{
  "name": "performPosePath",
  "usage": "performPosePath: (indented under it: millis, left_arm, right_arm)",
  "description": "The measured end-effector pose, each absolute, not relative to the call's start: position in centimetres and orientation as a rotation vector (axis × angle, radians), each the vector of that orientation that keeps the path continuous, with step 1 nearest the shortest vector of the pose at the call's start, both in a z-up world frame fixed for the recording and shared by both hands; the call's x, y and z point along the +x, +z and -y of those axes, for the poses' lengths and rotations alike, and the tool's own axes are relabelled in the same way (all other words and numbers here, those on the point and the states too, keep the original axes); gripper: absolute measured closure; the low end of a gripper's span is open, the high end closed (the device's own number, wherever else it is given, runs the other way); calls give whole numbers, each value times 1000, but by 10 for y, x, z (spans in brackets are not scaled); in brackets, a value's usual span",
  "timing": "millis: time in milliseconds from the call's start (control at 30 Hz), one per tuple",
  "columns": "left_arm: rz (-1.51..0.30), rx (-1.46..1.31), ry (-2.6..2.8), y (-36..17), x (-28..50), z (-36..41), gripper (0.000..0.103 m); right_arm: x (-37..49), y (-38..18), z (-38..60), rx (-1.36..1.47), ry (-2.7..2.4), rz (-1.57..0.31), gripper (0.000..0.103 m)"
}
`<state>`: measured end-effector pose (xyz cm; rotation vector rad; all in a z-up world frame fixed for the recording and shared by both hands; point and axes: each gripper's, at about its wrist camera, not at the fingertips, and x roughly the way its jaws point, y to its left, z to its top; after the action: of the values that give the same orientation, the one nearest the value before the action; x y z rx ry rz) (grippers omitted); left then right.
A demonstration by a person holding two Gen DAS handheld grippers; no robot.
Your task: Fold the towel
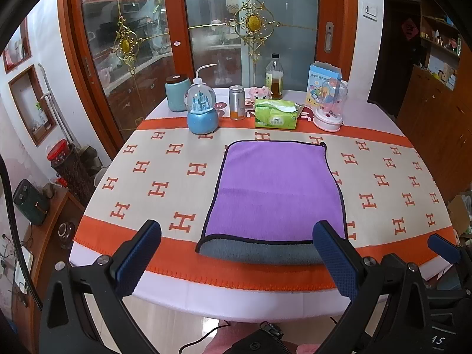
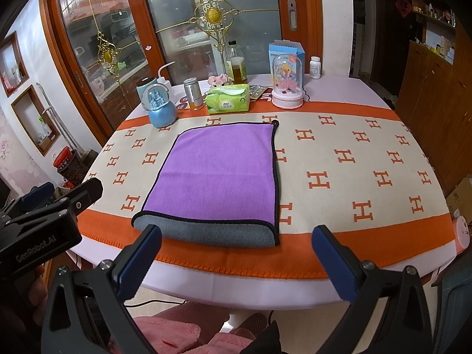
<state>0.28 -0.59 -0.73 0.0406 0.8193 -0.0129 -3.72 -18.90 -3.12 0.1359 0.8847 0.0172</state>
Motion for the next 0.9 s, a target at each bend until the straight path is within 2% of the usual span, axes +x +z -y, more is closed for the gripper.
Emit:
performPosePath:
  millis: [900]
  left_arm:
    - [-883, 19, 24, -14, -15, -3, 1]
  right_arm:
    - [-49, -33, 189, 140, 20, -880, 2]
